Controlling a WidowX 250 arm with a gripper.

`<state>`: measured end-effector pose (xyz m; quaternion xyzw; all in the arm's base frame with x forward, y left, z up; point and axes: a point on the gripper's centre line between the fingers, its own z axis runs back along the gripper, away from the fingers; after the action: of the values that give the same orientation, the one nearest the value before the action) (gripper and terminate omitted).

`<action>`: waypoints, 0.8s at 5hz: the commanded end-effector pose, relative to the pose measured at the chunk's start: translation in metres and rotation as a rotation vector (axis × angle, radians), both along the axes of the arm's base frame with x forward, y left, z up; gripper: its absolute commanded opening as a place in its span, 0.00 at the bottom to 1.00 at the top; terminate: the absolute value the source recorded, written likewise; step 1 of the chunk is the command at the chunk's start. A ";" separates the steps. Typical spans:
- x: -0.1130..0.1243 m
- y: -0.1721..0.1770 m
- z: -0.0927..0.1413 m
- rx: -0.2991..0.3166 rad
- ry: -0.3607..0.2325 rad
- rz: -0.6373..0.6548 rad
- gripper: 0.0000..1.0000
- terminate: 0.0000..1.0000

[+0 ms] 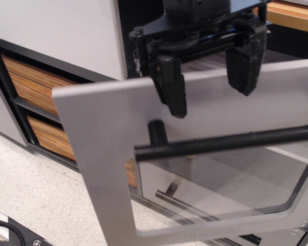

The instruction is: Close oven

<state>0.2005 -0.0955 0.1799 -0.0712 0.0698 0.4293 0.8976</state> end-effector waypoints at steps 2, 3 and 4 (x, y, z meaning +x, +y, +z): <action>-0.009 -0.013 -0.069 0.089 -0.101 -0.273 1.00 0.00; -0.001 -0.012 -0.091 0.120 -0.120 -0.286 1.00 0.00; 0.015 -0.006 -0.112 0.159 -0.122 -0.278 1.00 0.00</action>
<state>0.2016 -0.1030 0.0543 -0.0003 0.0077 0.3008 0.9536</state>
